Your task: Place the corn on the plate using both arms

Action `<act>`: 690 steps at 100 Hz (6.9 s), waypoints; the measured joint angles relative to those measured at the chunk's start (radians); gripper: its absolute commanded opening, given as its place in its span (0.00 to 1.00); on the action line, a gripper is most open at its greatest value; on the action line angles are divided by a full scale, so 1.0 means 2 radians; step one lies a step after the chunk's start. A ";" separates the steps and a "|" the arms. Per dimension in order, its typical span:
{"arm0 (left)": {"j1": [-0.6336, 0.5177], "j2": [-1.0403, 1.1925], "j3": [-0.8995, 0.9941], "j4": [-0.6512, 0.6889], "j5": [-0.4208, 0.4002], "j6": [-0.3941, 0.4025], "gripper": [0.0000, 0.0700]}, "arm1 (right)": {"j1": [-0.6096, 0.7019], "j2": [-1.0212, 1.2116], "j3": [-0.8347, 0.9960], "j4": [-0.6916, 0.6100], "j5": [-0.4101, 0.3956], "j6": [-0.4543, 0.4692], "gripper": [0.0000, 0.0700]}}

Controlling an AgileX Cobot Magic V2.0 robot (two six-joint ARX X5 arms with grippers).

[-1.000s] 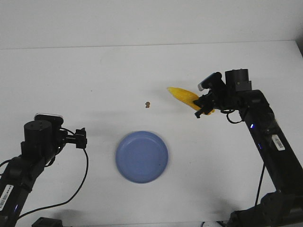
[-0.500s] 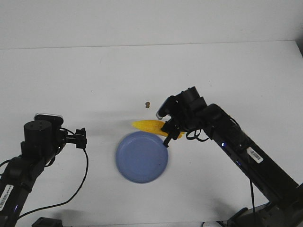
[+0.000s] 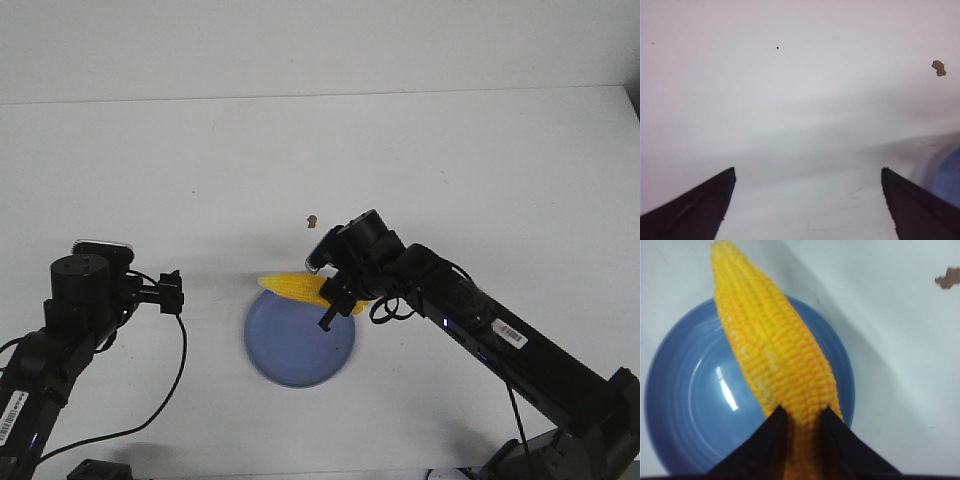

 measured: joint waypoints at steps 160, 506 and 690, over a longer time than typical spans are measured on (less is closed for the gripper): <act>0.000 0.000 0.000 0.000 0.000 0.000 0.85 | 0.037 0.016 -0.054 0.061 0.010 0.069 0.71; 0.000 -0.215 -0.123 0.080 -0.026 -0.021 0.01 | -0.231 -0.646 -0.359 0.141 0.192 0.089 0.00; 0.000 -0.388 -0.372 0.321 -0.026 -0.020 0.01 | -0.231 -0.646 -0.359 0.142 0.192 0.089 0.00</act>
